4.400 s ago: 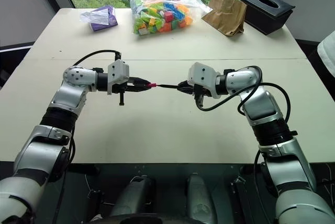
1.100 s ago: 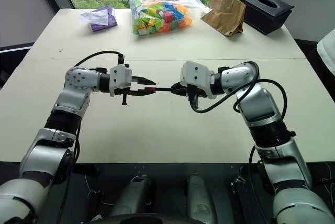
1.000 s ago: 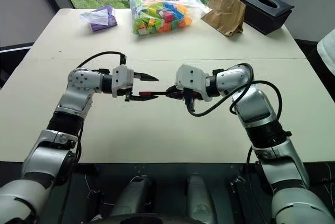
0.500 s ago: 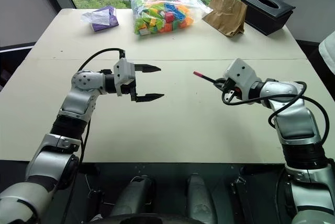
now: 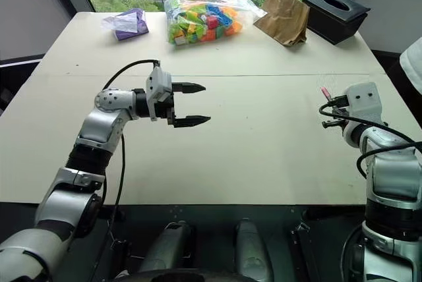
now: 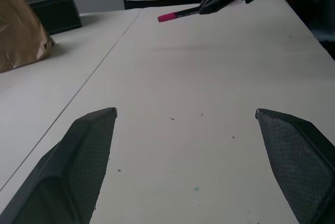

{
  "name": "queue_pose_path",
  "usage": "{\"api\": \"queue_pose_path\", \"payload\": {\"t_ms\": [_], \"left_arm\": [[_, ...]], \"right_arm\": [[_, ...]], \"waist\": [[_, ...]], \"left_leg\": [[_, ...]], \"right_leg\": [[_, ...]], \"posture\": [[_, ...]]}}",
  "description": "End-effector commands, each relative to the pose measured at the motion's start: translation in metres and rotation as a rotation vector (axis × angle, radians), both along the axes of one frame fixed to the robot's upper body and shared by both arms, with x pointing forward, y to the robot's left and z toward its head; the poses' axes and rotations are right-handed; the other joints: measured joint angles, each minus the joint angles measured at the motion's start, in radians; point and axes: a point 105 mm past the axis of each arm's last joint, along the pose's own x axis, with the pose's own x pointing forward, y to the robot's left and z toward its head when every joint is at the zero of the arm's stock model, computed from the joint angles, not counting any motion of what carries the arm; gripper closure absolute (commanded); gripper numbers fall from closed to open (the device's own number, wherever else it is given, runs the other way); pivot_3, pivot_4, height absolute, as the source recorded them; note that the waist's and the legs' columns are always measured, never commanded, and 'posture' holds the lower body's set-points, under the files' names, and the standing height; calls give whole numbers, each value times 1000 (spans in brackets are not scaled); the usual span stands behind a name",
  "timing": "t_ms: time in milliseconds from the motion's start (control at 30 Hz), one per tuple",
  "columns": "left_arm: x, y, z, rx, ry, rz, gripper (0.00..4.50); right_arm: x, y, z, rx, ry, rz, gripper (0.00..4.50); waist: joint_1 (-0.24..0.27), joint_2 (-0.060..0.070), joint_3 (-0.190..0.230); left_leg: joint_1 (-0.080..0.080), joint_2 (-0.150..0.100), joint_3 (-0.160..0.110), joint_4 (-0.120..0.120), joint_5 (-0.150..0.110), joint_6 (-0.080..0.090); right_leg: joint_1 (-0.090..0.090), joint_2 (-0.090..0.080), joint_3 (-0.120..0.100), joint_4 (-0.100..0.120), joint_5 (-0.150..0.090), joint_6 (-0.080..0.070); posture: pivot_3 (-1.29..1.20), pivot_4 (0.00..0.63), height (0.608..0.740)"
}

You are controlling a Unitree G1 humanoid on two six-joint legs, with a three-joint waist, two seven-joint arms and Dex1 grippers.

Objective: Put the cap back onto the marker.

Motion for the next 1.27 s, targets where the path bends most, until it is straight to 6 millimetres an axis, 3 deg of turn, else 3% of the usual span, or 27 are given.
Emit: {"api": "queue_pose_path", "payload": {"t_ms": [33,467,767,800,867,967,1067,1267], "left_arm": [[-6,-2,19,-16,-38,-36,61],[-9,0,19,-2,-15,-39,61],[-15,0,16,12,32,-71,0],[-15,0,15,13,36,-73,0],[-15,0,16,14,43,-81,0],[-15,0,16,17,51,-93,0],[-16,1,14,24,65,-109,0],[-13,2,8,44,73,-120,0]], "right_arm": [[-4,-6,1,56,-44,-67,4500],[-3,-9,-34,175,-6,-148,4500],[-5,-8,-32,175,-8,-124,34],[-5,-8,-31,172,-11,-121,34],[-6,-7,-19,133,-24,-78,34],[-13,9,19,33,-45,112,34],[-36,29,52,-89,3,331,34],[-74,46,84,-280,85,573,34]], "waist": [[-1,0,0],[-1,0,0],[-2,0,0],[-3,0,0],[-3,0,0],[-2,2,1],[-1,2,1],[2,0,1]], "left_leg": [[0,0,0,0,0,0],[4,0,3,0,0,1],[6,0,4,0,0,1],[7,0,4,0,0,1],[7,0,4,0,0,1],[7,0,4,0,0,1],[8,0,4,-1,0,1],[11,2,4,-1,0,1]], "right_leg": [[0,0,0,0,0,0],[1,0,4,3,0,0],[2,0,5,5,0,0],[2,0,5,5,0,0],[2,0,5,6,0,0],[2,0,6,6,0,0],[3,0,6,5,0,0],[8,2,5,2,-1,0]], "posture": [[0,150,740],[0,150,740],[0,150,740],[0,150,740],[0,150,740],[0,150,740],[0,150,740],[0,150,740]]}}
